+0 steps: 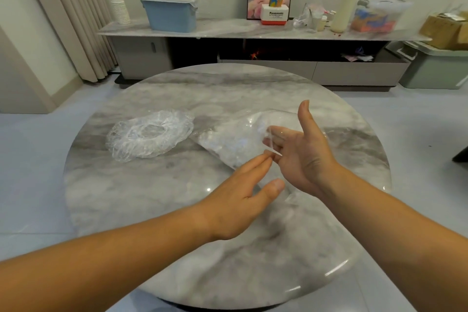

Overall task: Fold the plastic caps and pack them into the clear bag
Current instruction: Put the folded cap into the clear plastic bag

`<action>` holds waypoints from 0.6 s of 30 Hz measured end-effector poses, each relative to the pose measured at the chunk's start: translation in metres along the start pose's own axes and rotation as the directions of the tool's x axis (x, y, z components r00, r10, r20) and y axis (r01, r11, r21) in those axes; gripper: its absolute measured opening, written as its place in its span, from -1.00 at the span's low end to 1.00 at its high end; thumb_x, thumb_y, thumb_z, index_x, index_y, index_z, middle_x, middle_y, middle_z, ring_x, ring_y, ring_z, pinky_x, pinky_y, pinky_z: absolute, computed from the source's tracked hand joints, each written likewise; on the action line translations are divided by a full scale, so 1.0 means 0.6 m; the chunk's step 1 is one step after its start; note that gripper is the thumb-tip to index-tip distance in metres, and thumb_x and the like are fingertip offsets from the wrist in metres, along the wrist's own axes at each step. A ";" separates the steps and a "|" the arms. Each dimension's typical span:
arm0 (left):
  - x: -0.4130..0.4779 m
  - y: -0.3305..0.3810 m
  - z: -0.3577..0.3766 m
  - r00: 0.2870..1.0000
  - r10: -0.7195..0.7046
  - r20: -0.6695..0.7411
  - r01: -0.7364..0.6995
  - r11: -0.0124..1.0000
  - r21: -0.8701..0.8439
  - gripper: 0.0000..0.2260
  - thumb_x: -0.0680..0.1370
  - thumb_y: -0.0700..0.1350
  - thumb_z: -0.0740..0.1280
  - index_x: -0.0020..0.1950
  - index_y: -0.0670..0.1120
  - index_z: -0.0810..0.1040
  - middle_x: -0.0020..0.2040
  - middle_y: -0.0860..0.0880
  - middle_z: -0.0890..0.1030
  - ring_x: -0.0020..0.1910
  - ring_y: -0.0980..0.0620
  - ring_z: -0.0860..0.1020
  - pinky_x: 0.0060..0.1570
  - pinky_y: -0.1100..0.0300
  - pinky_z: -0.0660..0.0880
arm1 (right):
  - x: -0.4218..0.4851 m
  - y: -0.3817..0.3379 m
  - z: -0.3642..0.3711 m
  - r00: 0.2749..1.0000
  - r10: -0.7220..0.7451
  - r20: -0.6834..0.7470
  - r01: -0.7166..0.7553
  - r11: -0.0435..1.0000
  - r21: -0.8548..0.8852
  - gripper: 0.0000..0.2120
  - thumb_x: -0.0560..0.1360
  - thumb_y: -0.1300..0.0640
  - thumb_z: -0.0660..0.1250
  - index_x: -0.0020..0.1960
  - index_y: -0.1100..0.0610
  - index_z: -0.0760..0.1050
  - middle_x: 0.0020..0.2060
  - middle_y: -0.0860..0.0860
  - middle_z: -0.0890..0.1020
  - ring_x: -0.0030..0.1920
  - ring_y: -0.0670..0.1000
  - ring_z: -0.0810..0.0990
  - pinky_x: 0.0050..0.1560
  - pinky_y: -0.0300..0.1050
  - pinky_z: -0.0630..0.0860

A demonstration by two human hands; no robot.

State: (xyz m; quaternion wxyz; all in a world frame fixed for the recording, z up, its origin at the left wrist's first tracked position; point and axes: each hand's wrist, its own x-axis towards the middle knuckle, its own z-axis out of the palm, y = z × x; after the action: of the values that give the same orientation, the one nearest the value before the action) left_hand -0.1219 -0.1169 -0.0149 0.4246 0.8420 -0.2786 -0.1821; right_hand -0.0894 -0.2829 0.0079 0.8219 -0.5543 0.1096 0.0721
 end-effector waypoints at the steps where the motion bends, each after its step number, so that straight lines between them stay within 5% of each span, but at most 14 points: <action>1: 0.000 -0.001 0.000 1.000 -0.024 -0.004 0.024 0.999 -0.034 -0.39 0.59 0.28 0.04 0.62 0.18 0.00 0.45 0.47 -0.03 0.38 0.60 -0.06 0.31 0.63 -0.06 | 0.002 0.000 0.004 1.000 0.009 0.012 -0.009 1.000 0.014 0.15 0.31 -0.53 0.20 0.53 0.36 0.23 0.50 0.21 0.37 0.46 0.10 0.41 0.47 0.07 0.36; 3: -0.002 -0.007 -0.002 0.998 -0.048 -0.030 0.045 0.996 -0.081 -0.37 0.58 0.30 0.07 0.62 0.14 0.07 0.47 0.45 0.05 0.37 0.60 0.02 0.26 0.68 0.01 | 0.008 0.004 0.014 1.000 0.006 -0.006 -0.005 0.999 0.043 0.09 0.32 -0.49 0.25 0.50 0.35 0.30 0.46 0.22 0.41 0.40 0.12 0.49 0.43 0.05 0.43; 8: -0.004 -0.031 0.001 0.992 -0.014 -0.124 0.001 0.995 -0.103 -0.24 0.48 0.43 0.07 0.61 0.09 0.21 0.56 0.26 0.20 0.49 0.40 0.15 0.53 0.15 0.19 | 0.005 0.018 0.018 0.993 -0.068 -0.094 0.072 0.996 0.045 -0.17 0.39 -0.37 0.32 0.33 0.29 0.46 0.26 0.09 0.53 0.19 0.14 0.67 0.33 0.09 0.54; 14: -0.021 -0.028 0.003 0.991 0.099 -0.094 -0.106 0.992 -0.070 -0.41 0.56 0.31 0.09 0.57 0.16 0.23 0.50 0.33 0.25 0.48 0.39 0.18 0.49 0.31 0.18 | -0.020 0.023 0.012 0.996 -0.083 -0.041 0.081 0.996 -0.048 -0.13 0.37 -0.42 0.25 0.35 0.27 0.49 0.28 0.04 0.60 0.23 0.07 0.64 0.31 0.09 0.55; 18: -0.037 -0.030 0.003 0.988 0.119 -0.095 -0.129 0.987 -0.098 -0.44 0.57 0.27 0.11 0.54 0.10 0.33 0.47 0.31 0.32 0.48 0.36 0.23 0.47 0.31 0.21 | -0.013 0.023 0.017 0.995 0.037 0.088 -0.035 0.999 -0.023 0.04 0.37 -0.54 0.13 0.53 0.26 0.31 0.47 0.04 0.44 0.46 0.02 0.41 0.44 0.11 0.37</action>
State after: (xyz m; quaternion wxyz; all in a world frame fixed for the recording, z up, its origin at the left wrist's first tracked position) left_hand -0.1342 -0.0955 -0.0288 0.4904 0.8069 -0.3016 -0.1322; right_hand -0.0993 -0.2682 0.0012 0.8185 -0.5573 0.0825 0.1127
